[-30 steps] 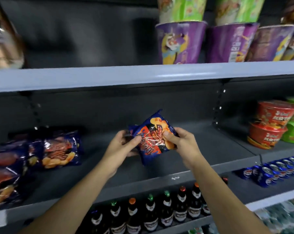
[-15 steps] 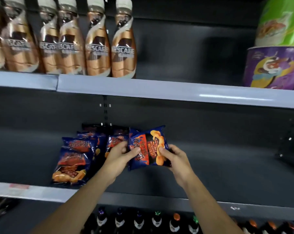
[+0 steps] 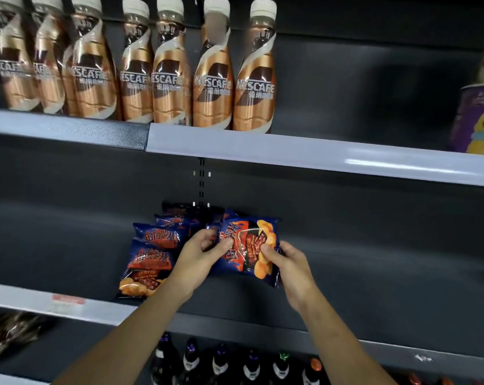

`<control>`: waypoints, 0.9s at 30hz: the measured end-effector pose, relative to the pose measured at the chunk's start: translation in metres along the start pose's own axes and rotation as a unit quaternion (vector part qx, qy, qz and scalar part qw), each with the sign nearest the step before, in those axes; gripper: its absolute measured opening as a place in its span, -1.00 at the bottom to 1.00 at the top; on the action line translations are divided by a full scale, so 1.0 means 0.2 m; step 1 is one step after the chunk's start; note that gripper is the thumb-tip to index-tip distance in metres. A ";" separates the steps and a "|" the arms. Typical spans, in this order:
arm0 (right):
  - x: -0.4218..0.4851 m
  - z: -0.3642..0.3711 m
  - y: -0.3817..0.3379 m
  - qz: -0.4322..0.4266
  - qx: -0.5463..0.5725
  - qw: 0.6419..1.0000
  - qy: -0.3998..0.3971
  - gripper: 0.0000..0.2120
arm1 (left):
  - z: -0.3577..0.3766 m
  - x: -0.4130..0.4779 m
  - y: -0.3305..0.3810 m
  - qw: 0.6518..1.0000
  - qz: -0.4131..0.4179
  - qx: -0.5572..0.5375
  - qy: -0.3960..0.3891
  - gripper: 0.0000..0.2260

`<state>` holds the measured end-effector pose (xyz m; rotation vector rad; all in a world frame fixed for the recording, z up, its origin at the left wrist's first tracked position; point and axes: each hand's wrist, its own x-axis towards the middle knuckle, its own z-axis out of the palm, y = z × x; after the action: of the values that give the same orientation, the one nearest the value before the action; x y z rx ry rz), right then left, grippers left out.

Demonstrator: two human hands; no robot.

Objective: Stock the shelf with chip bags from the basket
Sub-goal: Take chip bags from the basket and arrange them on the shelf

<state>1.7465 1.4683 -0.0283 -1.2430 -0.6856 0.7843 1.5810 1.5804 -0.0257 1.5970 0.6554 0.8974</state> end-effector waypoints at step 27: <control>-0.01 -0.10 0.10 -0.001 0.084 0.996 0.024 -0.46 | 0.04 0.04 0.01 0.998 -0.004 -0.063 -0.027 -0.78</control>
<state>1.7581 1.4586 -0.0523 -1.1044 -0.5694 0.7919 1.5920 1.5810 -0.0233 1.4991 0.5560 0.8693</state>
